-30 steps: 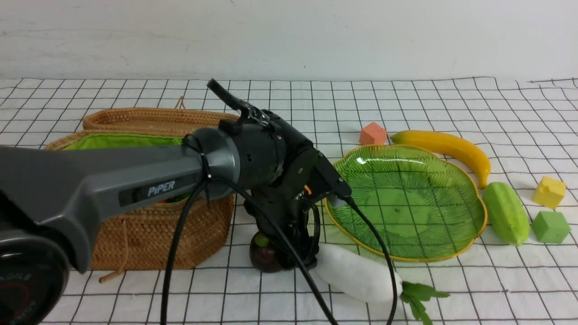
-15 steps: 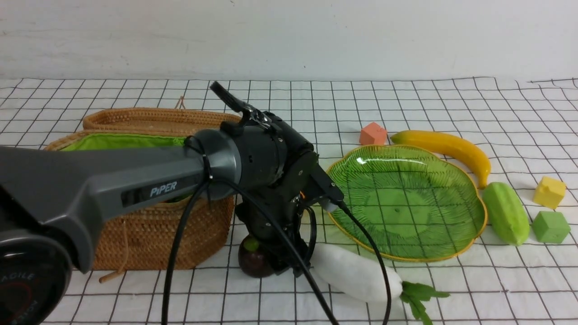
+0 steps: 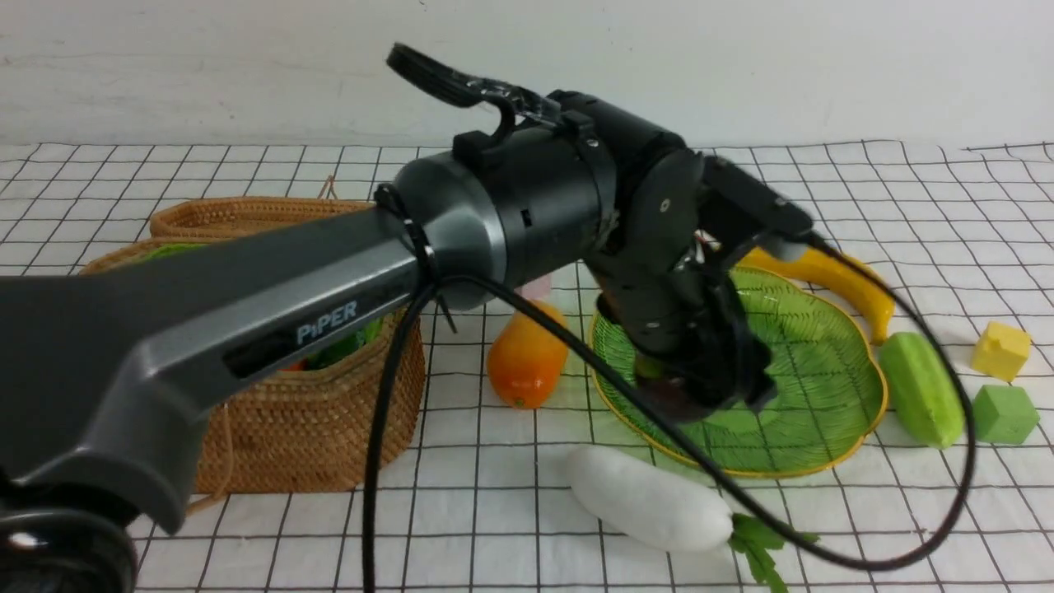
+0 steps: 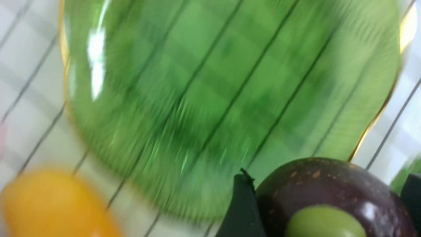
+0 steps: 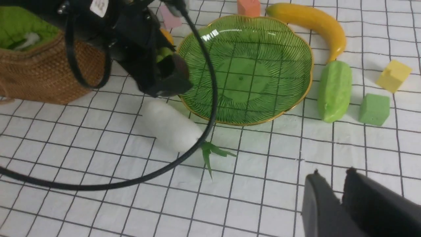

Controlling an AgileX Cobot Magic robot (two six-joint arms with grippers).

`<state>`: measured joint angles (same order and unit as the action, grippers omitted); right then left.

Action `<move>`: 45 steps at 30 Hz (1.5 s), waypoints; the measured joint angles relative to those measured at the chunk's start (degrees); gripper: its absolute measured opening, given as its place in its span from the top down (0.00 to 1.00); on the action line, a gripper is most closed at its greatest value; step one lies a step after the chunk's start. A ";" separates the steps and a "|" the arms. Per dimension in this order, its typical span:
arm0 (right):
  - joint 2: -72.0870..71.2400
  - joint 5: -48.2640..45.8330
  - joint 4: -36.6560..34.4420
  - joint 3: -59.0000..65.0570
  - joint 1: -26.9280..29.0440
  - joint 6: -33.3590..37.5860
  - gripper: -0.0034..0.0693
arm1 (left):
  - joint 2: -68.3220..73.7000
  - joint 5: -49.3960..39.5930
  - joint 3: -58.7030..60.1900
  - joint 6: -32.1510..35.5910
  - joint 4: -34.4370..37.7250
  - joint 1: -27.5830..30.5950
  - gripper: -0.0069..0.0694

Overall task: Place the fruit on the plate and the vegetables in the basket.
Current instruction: Grab a mangosteen with your left arm and put it on the plate on the right, then grab the mango with your left arm and place it on the right plate

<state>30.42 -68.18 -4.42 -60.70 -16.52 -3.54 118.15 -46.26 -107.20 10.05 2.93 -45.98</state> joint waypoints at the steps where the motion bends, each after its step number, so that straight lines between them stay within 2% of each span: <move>1: 0.00 -0.05 -0.54 0.00 0.00 0.00 0.77 | 1.47 1.84 -1.70 0.28 1.62 0.00 0.19; 5: 0.00 -1.98 -4.63 0.00 0.00 1.55 0.76 | 8.65 6.66 -7.04 1.57 4.68 0.00 0.19; 9: 0.00 -3.88 -7.19 0.00 0.00 2.90 0.76 | 13.57 7.34 -9.24 1.85 4.92 0.00 0.19; 11: 0.00 -4.24 -8.22 0.00 0.00 3.18 0.76 | 15.42 7.41 -9.60 1.85 4.92 0.00 0.16; 15: 0.00 -4.24 -8.48 0.00 0.00 3.54 0.76 | 14.99 7.73 -9.87 1.80 4.92 0.00 0.05; 20: 0.00 -4.19 -8.63 0.00 0.00 4.57 0.76 | 11.35 5.37 -9.92 1.80 4.38 0.00 0.04; 21: 0.00 -4.19 -8.64 0.00 0.00 4.57 0.76 | 9.03 2.46 -9.92 1.71 3.52 0.00 0.05; 24: 0.00 -4.13 -8.69 0.00 0.00 4.77 0.76 | 4.27 -4.53 -9.98 -1.00 0.21 0.07 0.13; 25: 0.00 -4.13 -8.69 0.00 0.00 4.77 0.76 | 3.93 -5.09 -9.98 -1.33 -0.09 0.07 0.13; 26: 0.00 -4.13 -8.69 0.00 0.00 4.82 0.76 | 1.33 -9.78 -10.19 -3.99 -3.38 0.29 0.23; 30: 0.00 -3.25 -8.75 0.00 0.00 5.10 0.76 | -0.77 -19.87 -10.50 -7.71 -11.14 2.12 0.51; 32: 0.00 -2.57 -8.90 0.00 0.00 5.82 0.76 | -0.12 -22.68 -10.50 -8.23 -11.93 3.58 0.61; 34: 0.00 -1.98 -8.90 0.00 0.00 6.14 0.76 | 1.59 -23.99 -10.50 -8.68 -11.56 5.71 0.63; 37: 0.00 -1.76 -8.90 0.00 0.00 6.24 0.76 | 3.33 -23.92 -10.50 -9.20 -10.53 7.56 0.59; 38: 0.00 -1.73 -8.95 0.00 0.00 6.26 0.76 | 5.45 -22.60 -10.50 -10.05 -9.44 9.45 0.50; 39: 0.00 -1.68 -8.95 0.00 0.00 6.26 0.76 | 5.63 -22.39 -10.50 -10.05 -9.44 9.61 0.50; 42: 0.00 -1.41 -8.95 0.00 0.00 7.10 0.76 | 8.76 -18.52 -10.39 -10.49 -9.45 11.22 0.28; 45: 0.00 -1.36 -9.13 0.00 0.00 7.37 0.76 | 10.76 -15.41 -10.38 -11.64 -11.65 11.22 0.13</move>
<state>30.42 -69.54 -13.55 -60.70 -16.52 3.83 128.91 -61.66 -117.58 -1.59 -8.72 -34.77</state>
